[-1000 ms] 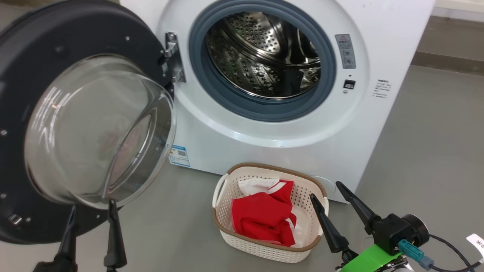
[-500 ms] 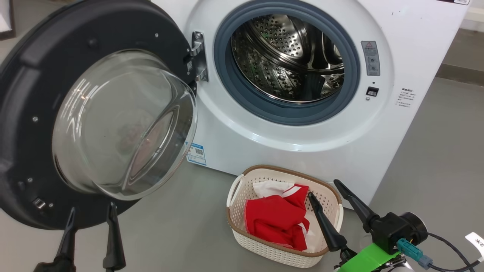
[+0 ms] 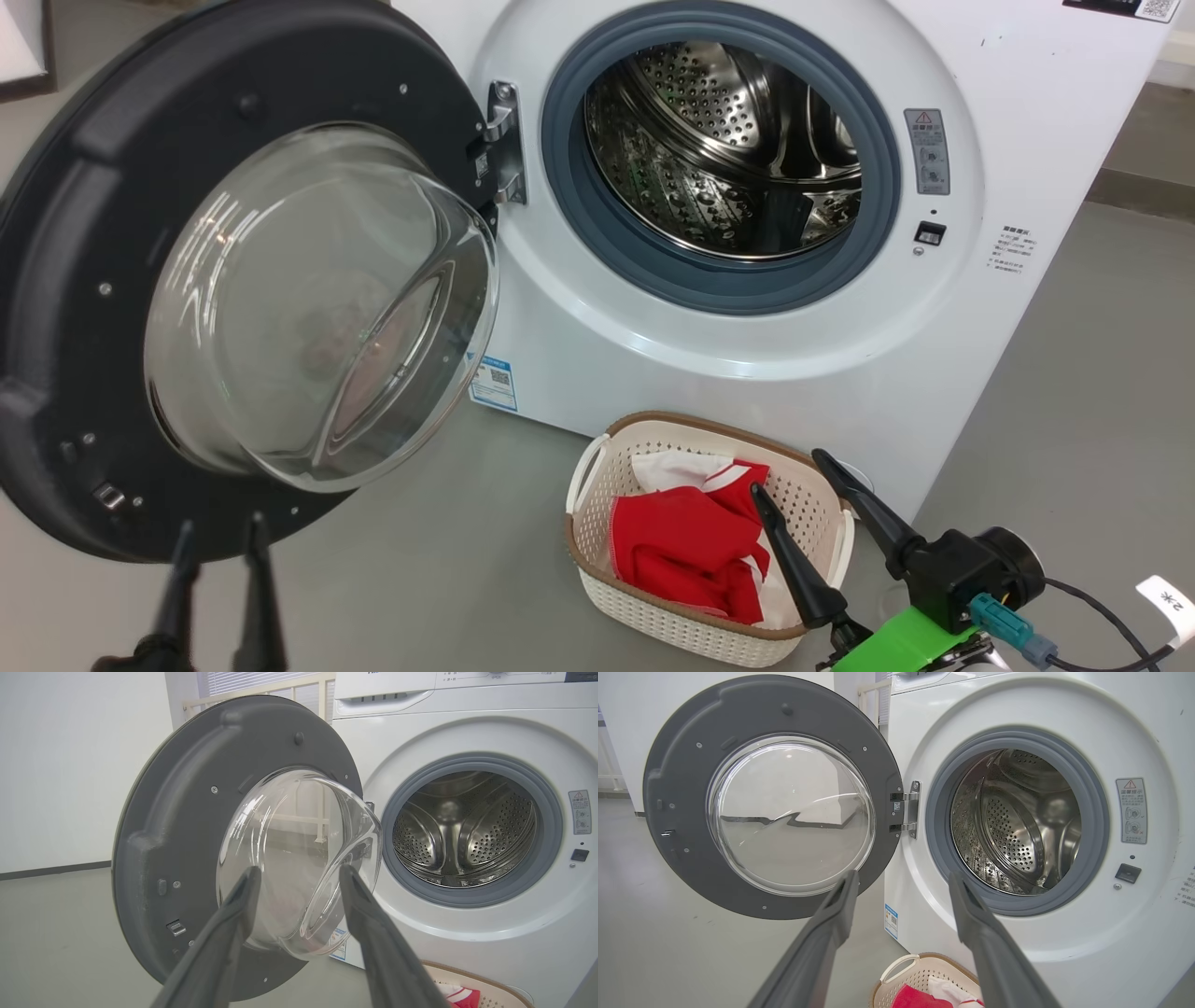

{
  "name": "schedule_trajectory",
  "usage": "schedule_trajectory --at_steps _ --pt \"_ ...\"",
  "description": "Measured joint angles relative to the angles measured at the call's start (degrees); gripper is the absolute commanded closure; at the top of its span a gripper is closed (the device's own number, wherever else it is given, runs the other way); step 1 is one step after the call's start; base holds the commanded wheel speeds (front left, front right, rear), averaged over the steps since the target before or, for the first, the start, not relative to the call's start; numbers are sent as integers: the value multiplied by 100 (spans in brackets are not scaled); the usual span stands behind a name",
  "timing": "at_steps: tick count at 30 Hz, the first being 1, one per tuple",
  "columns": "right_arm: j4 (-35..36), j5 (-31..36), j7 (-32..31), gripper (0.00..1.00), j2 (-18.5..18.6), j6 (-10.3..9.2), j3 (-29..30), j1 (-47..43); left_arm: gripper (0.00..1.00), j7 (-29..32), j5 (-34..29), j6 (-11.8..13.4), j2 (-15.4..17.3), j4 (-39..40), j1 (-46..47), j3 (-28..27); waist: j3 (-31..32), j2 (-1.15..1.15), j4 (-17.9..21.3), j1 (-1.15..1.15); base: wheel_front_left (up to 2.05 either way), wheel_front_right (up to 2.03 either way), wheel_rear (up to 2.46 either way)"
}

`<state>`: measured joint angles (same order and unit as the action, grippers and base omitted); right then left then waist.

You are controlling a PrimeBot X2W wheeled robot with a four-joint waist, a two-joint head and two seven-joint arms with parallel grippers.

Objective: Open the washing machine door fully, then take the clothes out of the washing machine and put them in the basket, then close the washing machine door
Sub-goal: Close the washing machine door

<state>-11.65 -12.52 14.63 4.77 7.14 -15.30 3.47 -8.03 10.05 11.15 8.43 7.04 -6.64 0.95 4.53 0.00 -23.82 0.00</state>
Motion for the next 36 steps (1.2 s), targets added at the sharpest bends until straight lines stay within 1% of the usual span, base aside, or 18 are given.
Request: schedule_trajectory --at_steps 2,8,10,12,13,18,21,24,26,27,29,31,36 --pt "-1 0 0 0 0 0 -3 0 100 18 -2 2 4 5 -30 4 2 0 5 0 0 0 0" --pt "-8 0 0 0 0 0 -13 0 100 -16 -52 182 22 157 -35 -90 9 0 38 0 0 0 0" --pt "-13 0 0 0 0 0 -13 0 100 -47 -48 200 57 169 14 -175 6 0 52 0 0 0 0" --pt "-23 0 0 0 2 0 -13 0 100 -90 -43 205 123 178 187 -288 -2 0 67 0 0 0 0" --pt "-27 -1 0 0 4 0 -12 0 100 -123 -38 248 158 191 304 -343 -6 0 74 0 0 0 0" --pt "-45 -1 0 0 19 0 -24 1 100 -120 23 254 394 205 944 -621 -28 0 118 0 0 0 0" --pt "-71 -1 0 0 37 0 -41 2 100 -123 105 300 602 100 1432 -877 -47 0 168 0 0 0 0" --pt "-89 -2 0 0 47 0 -40 3 100 -229 138 347 871 -237 2009 -1191 -55 0 218 0 0 0 0" --pt "-104 -2 0 0 52 0 -45 4 100 -307 299 353 947 -532 2380 -1399 -57 0 249 0 0 0 0" --pt "-110 -13 0 0 53 0 -47 4 100 -327 439 350 962 -704 2560 -1489 -58 0 265 0 0 0 0" --pt "-120 -68 0 0 60 0 -71 6 100 -343 937 282 912 -1080 2908 -1727 -62 0 295 0 0 0 0" --pt "-120 -111 0 0 85 0 -93 9 100 -315 1334 140 884 -1506 3204 -1925 -68 0 322 0 0 0 0" --pt "-119 -120 0 0 169 0 -120 21 100 60 2073 -8 936 -2669 3889 -2334 -97 0 357 0 0 0 0"
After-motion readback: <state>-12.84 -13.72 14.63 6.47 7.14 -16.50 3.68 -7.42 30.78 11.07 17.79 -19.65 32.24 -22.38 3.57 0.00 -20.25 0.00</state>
